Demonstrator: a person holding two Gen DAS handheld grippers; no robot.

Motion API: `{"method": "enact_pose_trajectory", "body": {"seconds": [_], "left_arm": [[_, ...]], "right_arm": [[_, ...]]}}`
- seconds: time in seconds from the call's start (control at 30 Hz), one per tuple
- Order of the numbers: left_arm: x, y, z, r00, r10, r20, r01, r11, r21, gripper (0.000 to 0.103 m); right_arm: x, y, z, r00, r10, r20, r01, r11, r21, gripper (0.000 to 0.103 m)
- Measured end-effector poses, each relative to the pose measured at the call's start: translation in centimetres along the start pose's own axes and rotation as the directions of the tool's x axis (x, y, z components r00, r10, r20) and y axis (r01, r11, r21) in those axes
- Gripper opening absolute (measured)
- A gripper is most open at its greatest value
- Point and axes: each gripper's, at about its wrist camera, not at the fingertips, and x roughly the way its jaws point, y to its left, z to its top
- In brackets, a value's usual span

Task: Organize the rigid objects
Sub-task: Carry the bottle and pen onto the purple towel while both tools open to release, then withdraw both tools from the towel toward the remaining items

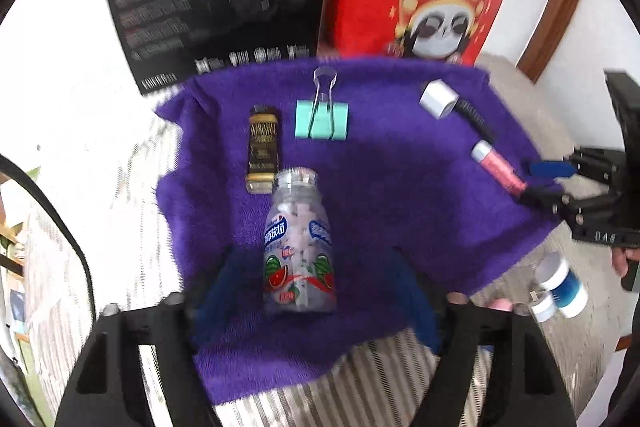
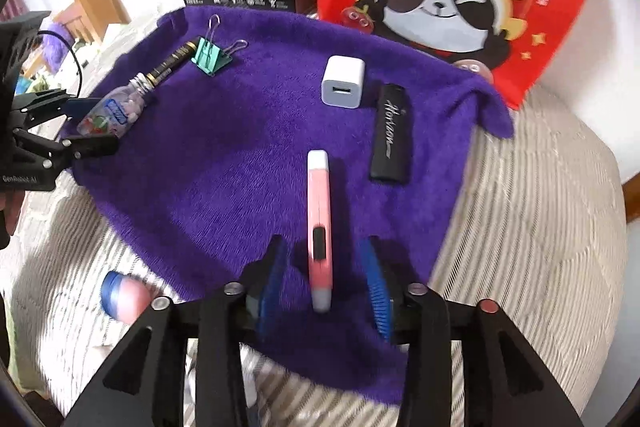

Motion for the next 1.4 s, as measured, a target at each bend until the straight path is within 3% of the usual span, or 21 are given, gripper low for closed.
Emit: {"method": "enact_pose_trajectory", "body": {"seconds": [0.07,0.1,0.17,0.4,0.73,1.0,1.1,1.27,1.4], "left_arm": [[-1.5,-0.4,-0.5,0.999,-0.008,0.045,0.008,1.0,-0.008,0.092],[-2.0,-0.5,-0.8,0.998,-0.016,0.055,0.017,1.0,-0.014,0.102],[-3.0,-1.0,-1.2,0.996,-0.038,0.08,0.041,0.998,-0.038,0.103],[-4.4,-4.2,-4.3,0.992,-0.101,0.081,0.105,0.993,-0.047,0.103],[-3.3,-9.0,-10.0,0.983,-0.176,0.054,0.173,0.984,0.051,0.103],[-2.3,-11.7,-11.9,0.99,-0.136,0.029,0.13,0.978,0.165,0.102],[-1.9,-12.4,-12.4,0.989,-0.15,0.015,0.145,0.972,0.187,0.101],[-1.3,-13.2,-12.7,0.991,-0.137,0.01,0.13,0.958,0.256,0.092],[-1.2,-13.5,-12.3,0.991,-0.13,0.02,0.118,0.947,0.299,0.075]], "right_arm": [[-1.4,-0.2,-0.9,0.999,0.01,0.035,-0.011,1.0,0.025,0.058],[-2.4,-0.2,-1.6,0.998,0.017,0.057,-0.02,0.999,0.049,0.065],[-3.6,-0.3,-2.4,0.997,-0.004,0.073,-0.001,0.997,0.076,0.083],[-7.4,-0.2,-6.8,0.992,-0.025,0.121,0.005,0.987,0.162,0.103],[-9.2,0.8,-14.3,0.993,-0.056,0.101,0.027,0.964,0.264,0.103],[-10.4,1.4,-17.9,0.995,-0.06,0.086,0.031,0.95,0.31,0.103],[-10.9,1.9,-18.8,0.994,-0.063,0.084,0.033,0.947,0.32,0.103],[-11.4,2.1,-19.8,0.994,-0.069,0.088,0.035,0.94,0.34,0.103],[-11.7,2.0,-20.2,0.992,-0.079,0.096,0.04,0.936,0.35,0.103]]}}
